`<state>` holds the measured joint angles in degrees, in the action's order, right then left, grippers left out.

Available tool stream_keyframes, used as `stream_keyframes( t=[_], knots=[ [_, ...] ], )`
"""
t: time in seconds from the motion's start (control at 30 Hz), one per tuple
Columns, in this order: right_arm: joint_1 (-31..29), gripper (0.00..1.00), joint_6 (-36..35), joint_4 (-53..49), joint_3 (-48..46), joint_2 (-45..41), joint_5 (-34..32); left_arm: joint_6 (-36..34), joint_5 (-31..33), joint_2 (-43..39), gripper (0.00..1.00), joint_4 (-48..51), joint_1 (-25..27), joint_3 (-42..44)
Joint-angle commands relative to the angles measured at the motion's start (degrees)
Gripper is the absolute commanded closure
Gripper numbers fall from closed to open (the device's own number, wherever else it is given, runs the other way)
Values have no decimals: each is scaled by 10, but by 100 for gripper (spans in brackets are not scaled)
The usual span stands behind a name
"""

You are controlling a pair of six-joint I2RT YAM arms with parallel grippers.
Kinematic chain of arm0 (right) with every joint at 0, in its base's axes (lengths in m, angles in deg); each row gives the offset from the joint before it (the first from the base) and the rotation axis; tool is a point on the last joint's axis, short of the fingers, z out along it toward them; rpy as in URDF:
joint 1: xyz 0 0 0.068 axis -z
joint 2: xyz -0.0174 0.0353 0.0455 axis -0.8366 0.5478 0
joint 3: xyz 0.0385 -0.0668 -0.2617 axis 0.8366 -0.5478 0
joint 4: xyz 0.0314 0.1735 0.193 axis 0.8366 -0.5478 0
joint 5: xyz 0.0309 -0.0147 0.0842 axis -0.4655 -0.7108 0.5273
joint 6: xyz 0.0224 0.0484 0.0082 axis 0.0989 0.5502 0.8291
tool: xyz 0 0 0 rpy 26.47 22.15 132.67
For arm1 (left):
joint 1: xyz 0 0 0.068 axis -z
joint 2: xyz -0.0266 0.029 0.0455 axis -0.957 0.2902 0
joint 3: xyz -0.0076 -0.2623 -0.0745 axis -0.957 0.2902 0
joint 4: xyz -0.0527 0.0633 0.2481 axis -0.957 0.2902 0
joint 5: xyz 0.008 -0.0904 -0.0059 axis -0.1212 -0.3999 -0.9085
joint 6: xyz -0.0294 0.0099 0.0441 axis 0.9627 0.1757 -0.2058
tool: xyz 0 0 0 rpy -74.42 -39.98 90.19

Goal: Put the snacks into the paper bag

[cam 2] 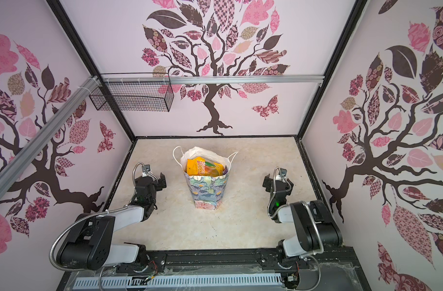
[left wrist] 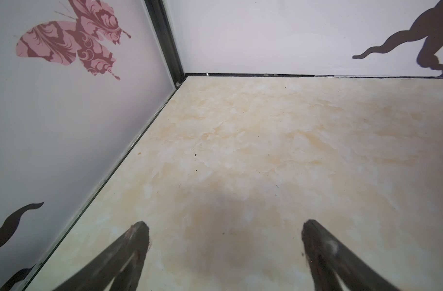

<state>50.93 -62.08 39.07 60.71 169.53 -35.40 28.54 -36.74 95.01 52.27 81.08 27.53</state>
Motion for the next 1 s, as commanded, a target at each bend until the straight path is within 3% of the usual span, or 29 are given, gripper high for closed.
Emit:
stream_keyframes(
  t=[0.0,0.1,0.23,0.33,0.43,0.47,0.57,0.63,0.7,0.77,0.97],
  knots=[
    [4,0,-24,137,-6,43,44,-16,-23,15,2,-38,-7,-3],
    [4,1,-18,71,11,24,45,-9,-33,17,2,-9,-10,-17],
    [3,1,-19,80,9,26,44,-6,-42,0,2,-18,-11,-1],
    [4,0,-18,76,10,25,45,-19,-50,44,2,-113,-29,15],
    [4,0,-19,77,11,26,44,25,-87,134,2,-216,-84,20],
    [4,0,-18,77,10,26,45,40,-100,97,2,-124,-87,10],
    [4,1,-19,77,11,26,46,27,-90,122,2,-179,-81,13],
    [3,1,-18,77,11,26,45,32,-93,99,2,-121,-81,3],
    [3,1,-19,76,11,26,46,28,-92,120,2,-174,-81,12],
    [3,1,-18,76,11,26,46,32,-92,102,2,-125,-81,4],
    [4,1,-18,74,11,26,46,30,-92,106,2,-134,-81,5]
  ],
)
